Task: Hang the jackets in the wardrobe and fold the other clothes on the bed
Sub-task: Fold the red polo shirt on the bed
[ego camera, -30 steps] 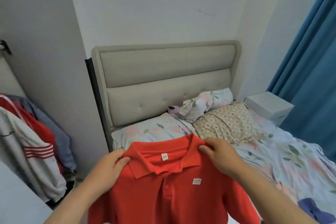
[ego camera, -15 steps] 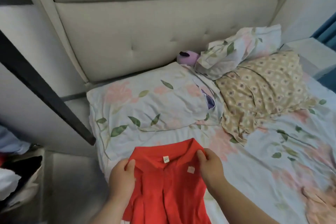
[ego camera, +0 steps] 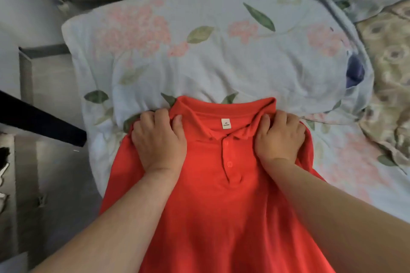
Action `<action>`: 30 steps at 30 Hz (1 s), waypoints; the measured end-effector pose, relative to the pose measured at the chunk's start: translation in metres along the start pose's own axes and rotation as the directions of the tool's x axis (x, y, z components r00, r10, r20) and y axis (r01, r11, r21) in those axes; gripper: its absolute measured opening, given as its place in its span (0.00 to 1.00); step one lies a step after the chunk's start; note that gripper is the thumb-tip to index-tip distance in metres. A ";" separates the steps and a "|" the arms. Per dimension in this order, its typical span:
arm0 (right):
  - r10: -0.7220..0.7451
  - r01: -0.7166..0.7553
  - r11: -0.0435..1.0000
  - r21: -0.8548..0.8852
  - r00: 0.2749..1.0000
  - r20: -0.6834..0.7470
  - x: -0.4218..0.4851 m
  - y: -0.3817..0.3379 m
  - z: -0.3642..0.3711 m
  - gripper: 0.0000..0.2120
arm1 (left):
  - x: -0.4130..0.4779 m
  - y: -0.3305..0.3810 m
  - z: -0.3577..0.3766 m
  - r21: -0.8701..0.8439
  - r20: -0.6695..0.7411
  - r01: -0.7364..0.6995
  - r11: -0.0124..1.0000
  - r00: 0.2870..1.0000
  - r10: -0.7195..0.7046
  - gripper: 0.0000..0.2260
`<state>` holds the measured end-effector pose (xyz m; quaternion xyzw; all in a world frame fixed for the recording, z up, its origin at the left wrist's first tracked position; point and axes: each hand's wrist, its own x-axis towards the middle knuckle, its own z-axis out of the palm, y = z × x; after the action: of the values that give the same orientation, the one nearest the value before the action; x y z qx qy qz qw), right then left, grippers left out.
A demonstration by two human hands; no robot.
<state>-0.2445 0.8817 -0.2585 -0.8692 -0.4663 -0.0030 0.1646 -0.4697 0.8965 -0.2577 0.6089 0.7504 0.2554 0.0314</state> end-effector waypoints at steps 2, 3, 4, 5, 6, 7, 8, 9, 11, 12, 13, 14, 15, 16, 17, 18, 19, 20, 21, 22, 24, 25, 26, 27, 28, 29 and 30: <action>-0.022 0.022 1.000 -0.014 0.999 -0.031 -0.002 -0.001 0.005 0.23 | 0.000 0.000 0.002 0.018 -0.017 -0.015 1.000 1.000 0.015 0.12; -0.036 0.035 0.999 -0.023 0.999 -0.035 -0.001 -0.001 0.006 0.24 | 0.000 0.000 0.002 0.016 -0.018 -0.018 1.000 1.000 0.018 0.12; -0.040 0.039 0.999 -0.030 0.999 -0.037 -0.001 -0.001 0.005 0.25 | 0.000 0.001 0.002 0.012 -0.015 -0.021 1.000 1.000 0.021 0.12; -0.039 0.038 0.999 -0.031 0.999 -0.034 -0.001 -0.001 0.005 0.25 | -0.001 0.002 0.001 0.011 -0.012 -0.020 1.000 1.000 0.020 0.12; -0.035 0.034 0.999 -0.028 0.999 -0.034 -0.001 -0.002 0.005 0.25 | -0.001 0.002 0.001 0.012 -0.011 -0.018 1.000 1.000 0.018 0.12; -0.034 0.033 0.999 -0.024 0.999 -0.038 -0.001 -0.002 0.005 0.25 | -0.002 0.001 0.001 0.011 -0.010 -0.016 1.000 1.000 0.016 0.12; -0.036 0.035 0.999 -0.020 0.998 -0.045 -0.001 -0.003 0.006 0.25 | -0.002 0.001 0.002 0.009 -0.012 -0.015 1.000 1.000 0.015 0.13; -0.038 0.037 0.999 -0.016 0.998 -0.050 -0.002 -0.003 0.007 0.24 | -0.002 0.001 0.003 0.009 -0.015 -0.015 1.000 1.000 0.015 0.13; -0.041 0.041 0.999 -0.011 0.998 -0.045 -0.001 -0.003 0.008 0.24 | -0.002 0.001 0.004 0.009 -0.021 -0.014 1.000 1.000 0.015 0.13; -0.044 0.044 0.999 -0.012 0.998 -0.044 -0.001 -0.002 0.009 0.24 | -0.002 0.001 0.004 0.011 -0.024 -0.014 1.000 1.000 0.014 0.13; -0.051 0.050 0.999 -0.014 0.998 -0.045 -0.001 -0.002 0.009 0.24 | -0.002 0.001 0.004 0.014 -0.029 -0.015 1.000 0.999 0.015 0.13; -0.055 0.054 0.998 -0.018 0.998 -0.043 -0.001 -0.002 0.010 0.24 | -0.002 0.001 0.004 0.014 -0.031 -0.017 1.000 0.999 0.017 0.13; -0.057 0.056 0.998 -0.018 0.997 -0.043 -0.001 -0.001 0.010 0.23 | -0.003 0.002 0.004 0.014 -0.033 -0.018 1.000 0.999 0.019 0.13; -0.066 0.065 0.998 -0.018 0.997 -0.050 0.000 -0.001 0.010 0.23 | -0.003 0.002 0.004 0.017 -0.035 -0.018 1.000 0.999 0.019 0.13; -0.077 0.076 0.997 -0.018 0.995 -0.058 -0.001 -0.002 0.010 0.23 | -0.003 0.002 0.005 0.024 -0.038 -0.017 1.000 0.999 0.018 0.13; -0.083 0.082 0.996 -0.016 0.995 -0.058 -0.001 -0.002 0.011 0.22 | -0.002 0.002 0.005 0.032 -0.045 -0.017 0.999 0.999 0.019 0.14; -0.088 0.087 0.996 -0.012 0.994 -0.059 -0.001 -0.002 0.010 0.22 | -0.003 0.002 0.006 0.038 -0.054 -0.020 0.999 0.998 0.022 0.14; -0.092 0.092 0.996 0.000 0.993 -0.069 -0.001 -0.001 0.011 0.22 | -0.003 0.002 0.005 0.046 -0.065 -0.024 0.999 0.998 0.027 0.14; -0.095 0.097 0.995 0.023 0.992 -0.080 -0.001 0.000 0.010 0.21 | -0.004 0.002 0.005 0.055 -0.079 -0.027 0.998 0.996 0.031 0.14; -0.094 0.099 0.994 0.056 0.992 -0.089 0.000 0.000 0.009 0.20 | -0.005 0.002 0.005 0.064 -0.094 -0.029 0.998 0.995 0.035 0.14; -0.070 0.080 0.989 0.122 0.994 -0.080 0.000 0.004 0.005 0.17 | -0.005 0.004 0.003 0.056 -0.132 -0.034 0.998 0.990 0.041 0.12; -0.061 0.070 0.983 0.172 0.997 -0.053 0.001 0.006 0.002 0.15 | -0.005 0.005 0.001 0.024 -0.153 -0.034 0.999 0.987 0.037 0.11; -0.056 0.057 0.965 0.255 0.998 -0.013 0.002 0.009 -0.002 0.15 | -0.006 0.005 -0.001 -0.027 -0.170 -0.040 0.999 0.985 0.034 0.10; -0.054 0.033 0.924 0.380 0.997 0.046 0.004 0.014 -0.009 0.16 | -0.008 0.005 -0.003 -0.091 -0.183 -0.047 0.995 0.983 0.030 0.11; -0.038 -0.030 0.844 0.536 0.993 0.116 0.006 0.020 -0.018 0.18 | -0.012 0.004 -0.006 -0.160 -0.188 -0.056 0.986 0.982 0.025 0.12; -0.017 -0.126 0.721 0.681 0.980 0.199 0.007 0.027 -0.031 0.18 | -0.016 0.004 -0.009 -0.226 -0.188 -0.058 0.972 0.982 0.015 0.16; -0.015 -0.218 0.574 0.789 0.961 0.277 0.008 0.037 -0.046 0.15 | -0.022 0.005 -0.014 -0.268 -0.190 -0.042 0.962 0.982 -0.010 0.19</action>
<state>-0.2033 0.8561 -0.2238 -0.7150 -0.3813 0.3311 0.4834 -0.4642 0.8722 -0.2490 0.5779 0.7029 0.4128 0.0406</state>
